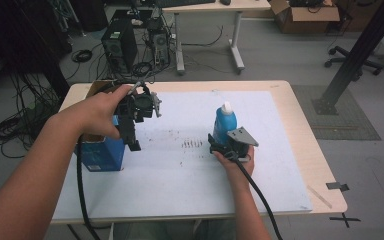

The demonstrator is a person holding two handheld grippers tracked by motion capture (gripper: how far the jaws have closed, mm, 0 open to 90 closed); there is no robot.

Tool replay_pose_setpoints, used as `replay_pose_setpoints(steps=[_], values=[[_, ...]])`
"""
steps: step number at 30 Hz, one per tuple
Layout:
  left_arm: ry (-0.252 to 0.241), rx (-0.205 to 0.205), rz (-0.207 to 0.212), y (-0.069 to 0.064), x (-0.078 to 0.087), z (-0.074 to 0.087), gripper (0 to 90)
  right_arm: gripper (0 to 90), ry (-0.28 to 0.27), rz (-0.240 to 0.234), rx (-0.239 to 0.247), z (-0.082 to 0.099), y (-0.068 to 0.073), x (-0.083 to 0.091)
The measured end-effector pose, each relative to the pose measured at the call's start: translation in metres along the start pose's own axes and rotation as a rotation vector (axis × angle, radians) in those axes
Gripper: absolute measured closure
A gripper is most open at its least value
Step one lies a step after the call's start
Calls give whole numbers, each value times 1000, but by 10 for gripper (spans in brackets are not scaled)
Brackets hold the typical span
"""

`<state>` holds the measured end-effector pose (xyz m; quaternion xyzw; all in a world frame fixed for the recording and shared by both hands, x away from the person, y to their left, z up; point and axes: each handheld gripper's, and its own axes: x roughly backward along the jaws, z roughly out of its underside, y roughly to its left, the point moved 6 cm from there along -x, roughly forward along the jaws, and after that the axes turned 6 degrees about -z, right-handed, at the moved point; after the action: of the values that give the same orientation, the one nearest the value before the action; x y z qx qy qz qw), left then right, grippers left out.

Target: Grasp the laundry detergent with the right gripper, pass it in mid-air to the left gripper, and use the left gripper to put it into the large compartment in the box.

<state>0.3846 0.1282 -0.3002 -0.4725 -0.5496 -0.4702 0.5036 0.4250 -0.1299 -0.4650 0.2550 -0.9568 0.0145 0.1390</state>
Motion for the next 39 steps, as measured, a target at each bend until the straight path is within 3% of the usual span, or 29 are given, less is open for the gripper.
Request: replay_pose_setpoints(steps=[19,32,39], values=[[1,-2,-2,0,-1,0,2,206,-4,-8,-12,4,1,0],[6,-4,-4,1,-2,1,1,400,-14,14,-8,6,0,0],[7,-10,-3,1,-3,-1,1,412,-21,29,-2,7,0,0]])
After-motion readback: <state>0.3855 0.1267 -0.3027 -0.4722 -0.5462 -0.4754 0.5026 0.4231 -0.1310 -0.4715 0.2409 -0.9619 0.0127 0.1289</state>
